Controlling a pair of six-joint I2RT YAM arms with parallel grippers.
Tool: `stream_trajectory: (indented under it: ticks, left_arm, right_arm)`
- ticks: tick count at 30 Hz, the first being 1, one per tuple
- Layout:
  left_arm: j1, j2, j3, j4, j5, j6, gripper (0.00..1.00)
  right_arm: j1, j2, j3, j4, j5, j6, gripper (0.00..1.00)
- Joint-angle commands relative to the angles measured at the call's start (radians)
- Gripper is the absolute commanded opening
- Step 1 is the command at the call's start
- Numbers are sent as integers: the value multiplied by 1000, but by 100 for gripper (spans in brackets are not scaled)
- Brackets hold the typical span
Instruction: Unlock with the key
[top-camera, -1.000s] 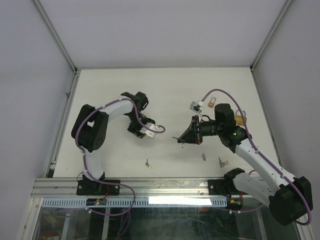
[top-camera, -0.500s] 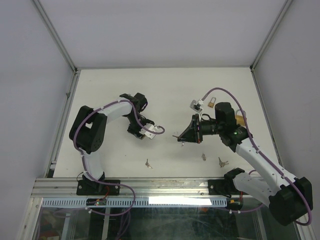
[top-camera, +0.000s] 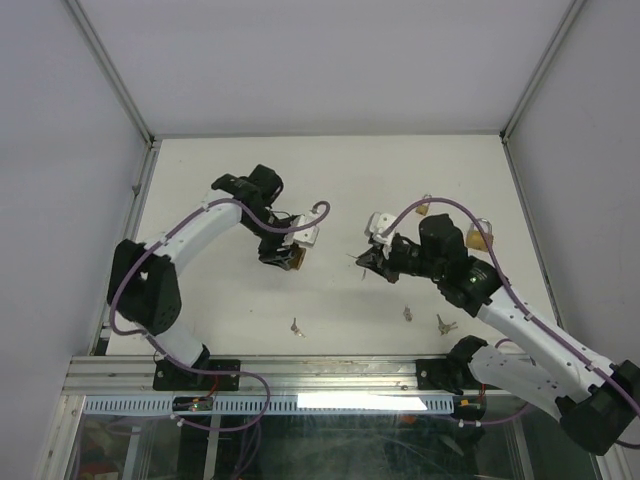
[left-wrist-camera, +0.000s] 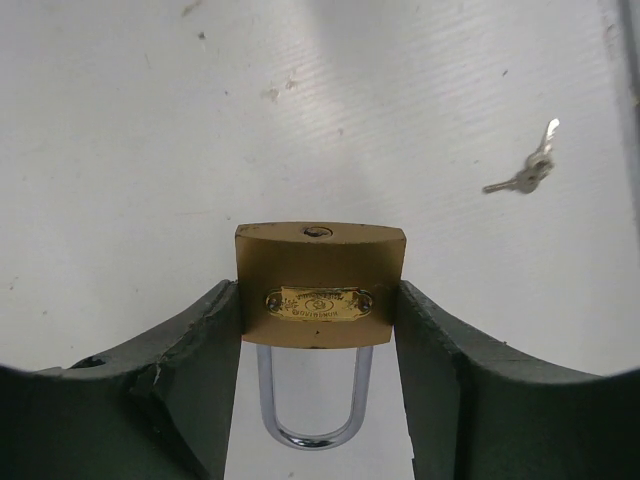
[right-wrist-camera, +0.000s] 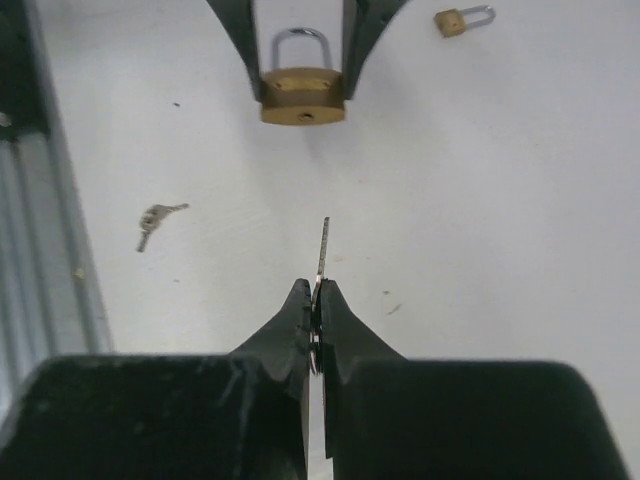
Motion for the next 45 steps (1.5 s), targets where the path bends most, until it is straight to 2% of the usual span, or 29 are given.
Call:
stream_trajectory:
  ticks: [1, 5, 8, 11, 14, 17, 20, 25, 29, 36, 45]
  left_arm:
    - [3, -242, -46, -15, 182, -156, 0]
    - [3, -325, -54, -6, 206, -241, 0]
    - [0, -362, -68, -4, 226, -306, 0]
    - [-22, -381, -52, 16, 228, -422, 0]
    - [-69, -380, -13, 42, 163, -553, 0]
    - [-111, -384, 10, 51, 111, -603, 0]
    - [-132, -417, 13, 92, 61, -638, 0]
    - [-221, -523, -36, 223, -141, -644, 0]
    - [-239, -587, -91, 298, -248, -626, 0]
    - [-283, -614, -107, 320, -301, -616, 0]
    - [-315, -596, -92, 329, -444, -618, 0]
  right_arm:
    - [127, 26, 62, 58, 283, -475, 0]
    - [262, 55, 52, 146, 386, -805, 0]
    - [323, 41, 24, 224, 342, -1029, 0]
    - [375, 51, 22, 245, 357, -1162, 0]
    - [423, 59, 5, 268, 395, -1292, 0]
    - [455, 69, -1, 255, 423, -1406, 0]
    - [460, 68, -7, 238, 450, -1471, 0]
    - [483, 72, -42, 310, 513, -1548, 0]
    - [493, 74, -41, 314, 555, -1603, 0]
    - [507, 101, -19, 408, 617, -1615, 0]
    - [514, 94, -10, 363, 654, -1664, 0]
